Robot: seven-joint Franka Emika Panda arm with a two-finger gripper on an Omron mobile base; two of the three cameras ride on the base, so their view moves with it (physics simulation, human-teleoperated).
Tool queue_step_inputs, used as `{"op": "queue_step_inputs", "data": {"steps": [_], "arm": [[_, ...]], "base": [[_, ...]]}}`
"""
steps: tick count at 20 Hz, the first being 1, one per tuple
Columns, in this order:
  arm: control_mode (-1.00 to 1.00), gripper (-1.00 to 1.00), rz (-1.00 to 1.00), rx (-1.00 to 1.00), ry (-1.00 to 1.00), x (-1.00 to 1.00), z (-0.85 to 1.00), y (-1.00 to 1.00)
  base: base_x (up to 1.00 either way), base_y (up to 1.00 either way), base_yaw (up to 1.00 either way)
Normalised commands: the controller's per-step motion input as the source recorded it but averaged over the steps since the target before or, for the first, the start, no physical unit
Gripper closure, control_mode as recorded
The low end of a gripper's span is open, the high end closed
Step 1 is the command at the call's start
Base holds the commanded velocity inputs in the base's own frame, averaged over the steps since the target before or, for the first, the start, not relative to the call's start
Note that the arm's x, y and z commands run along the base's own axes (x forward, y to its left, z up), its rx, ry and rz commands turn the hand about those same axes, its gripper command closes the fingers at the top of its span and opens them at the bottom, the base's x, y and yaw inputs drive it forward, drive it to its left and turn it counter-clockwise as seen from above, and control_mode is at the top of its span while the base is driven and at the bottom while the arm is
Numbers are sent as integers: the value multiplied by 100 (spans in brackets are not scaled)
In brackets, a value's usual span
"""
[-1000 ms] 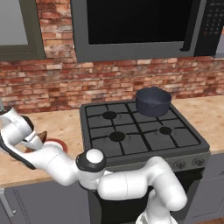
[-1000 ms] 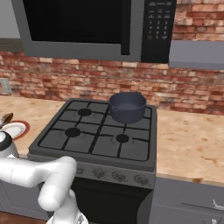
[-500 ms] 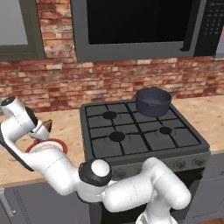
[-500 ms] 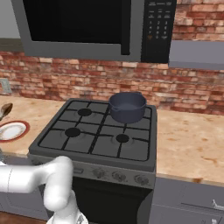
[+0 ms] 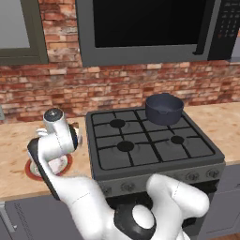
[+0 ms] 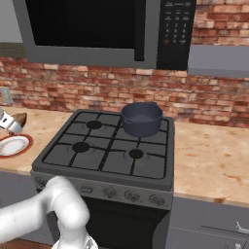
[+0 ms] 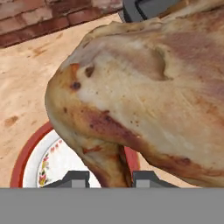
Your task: Retrieve the frozen meat and place it in the pot on a burner. Then turn the burner on.
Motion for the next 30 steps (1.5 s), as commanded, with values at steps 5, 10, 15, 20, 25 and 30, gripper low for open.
{"op": "queue_step_inputs", "data": {"steps": [5, 10, 15, 20, 25, 30], "arm": [[-100, 100, 39, 0, -26, -48, 59, -100], [-100, 100, 30, 0, -15, -34, 51, -94], [-100, 100, 4, 0, -6, -5, 37, -45], [-100, 100, -22, 0, -4, -1, 31, -100], [-100, 100, -14, 0, -15, -8, 37, -91], [-100, 100, -12, 0, -13, -4, 51, -92]], "base": [[0, 0, 0], [0, 0, 0], [0, 0, 0], [0, 0, 0], [0, 0, 0], [0, 0, 0]]}}
